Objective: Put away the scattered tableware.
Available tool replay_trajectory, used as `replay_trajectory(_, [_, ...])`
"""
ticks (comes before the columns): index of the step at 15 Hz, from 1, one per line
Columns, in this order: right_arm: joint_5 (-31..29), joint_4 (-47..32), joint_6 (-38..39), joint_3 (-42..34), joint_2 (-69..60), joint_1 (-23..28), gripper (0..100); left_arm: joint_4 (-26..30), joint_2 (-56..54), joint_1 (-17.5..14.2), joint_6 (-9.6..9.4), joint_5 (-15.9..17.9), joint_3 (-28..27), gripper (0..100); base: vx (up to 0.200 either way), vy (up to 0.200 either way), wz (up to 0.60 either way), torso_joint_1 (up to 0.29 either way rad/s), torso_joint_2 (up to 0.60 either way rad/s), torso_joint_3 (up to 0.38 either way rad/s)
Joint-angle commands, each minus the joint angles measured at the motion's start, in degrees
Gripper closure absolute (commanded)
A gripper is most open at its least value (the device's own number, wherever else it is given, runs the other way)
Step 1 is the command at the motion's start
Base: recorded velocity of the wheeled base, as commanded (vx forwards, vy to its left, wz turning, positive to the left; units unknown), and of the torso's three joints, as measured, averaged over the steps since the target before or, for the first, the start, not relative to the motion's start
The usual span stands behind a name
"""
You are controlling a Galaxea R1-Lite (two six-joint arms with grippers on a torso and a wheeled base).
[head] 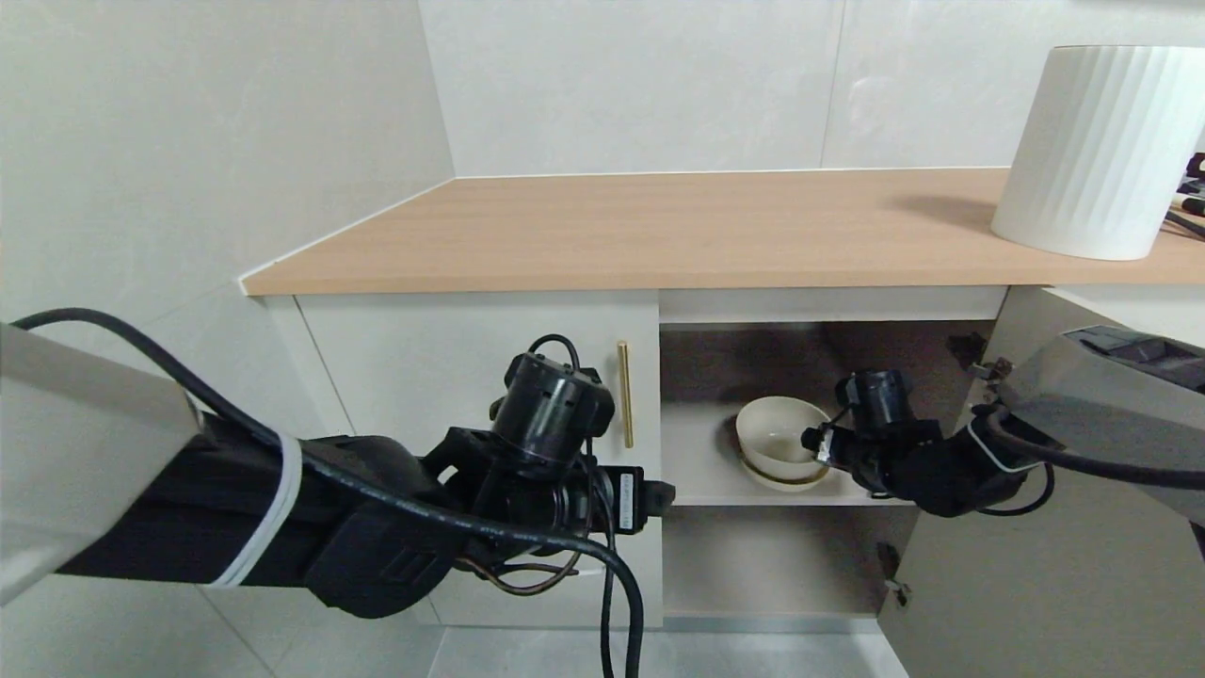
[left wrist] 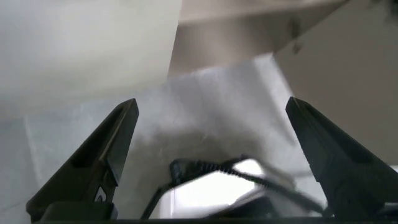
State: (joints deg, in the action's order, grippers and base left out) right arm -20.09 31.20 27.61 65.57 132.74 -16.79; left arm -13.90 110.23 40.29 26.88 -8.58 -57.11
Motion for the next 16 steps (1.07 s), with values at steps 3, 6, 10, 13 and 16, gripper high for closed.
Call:
replay_trajectory(3, [10.69, -17.13, -0.01, -7.39, -22.70, -2.55, 0, 3.88, -14.07, -4.87, -0.69, 1.11, 0.86, 0, 0.000, 0.000, 0.00, 0.000, 0.00, 0.000])
replay_trajectory(6, [14.55, -32.87, 0.43, -11.52, -38.09, -4.83, 0, 7.13, -26.20, -8.12, -0.51, 7.09, 7.19, 0, 0.000, 0.000, 0.00, 0.000, 0.00, 0.000])
replay_trajectory(10, [17.98, -36.12, -2.47, -21.28, -54.61, -9.76, 0, 7.48, -38.60, -10.32, -0.43, 10.08, 13.52, 0, 0.000, 0.000, 0.00, 0.000, 0.00, 0.000])
replay_trajectory(13, [17.54, -45.17, -2.74, -21.45, -60.06, -13.71, 0, 7.13, -39.65, -12.52, 0.54, 10.16, 15.72, 0, 0.000, 0.000, 0.00, 0.000, 0.00, 0.000])
replay_trajectory(16, [17.54, -45.87, -2.74, -21.80, -59.88, -13.71, 0, 6.95, -39.48, -12.52, 0.45, 10.16, 15.63, 0, 0.000, 0.000, 0.00, 0.000, 0.00, 0.000])
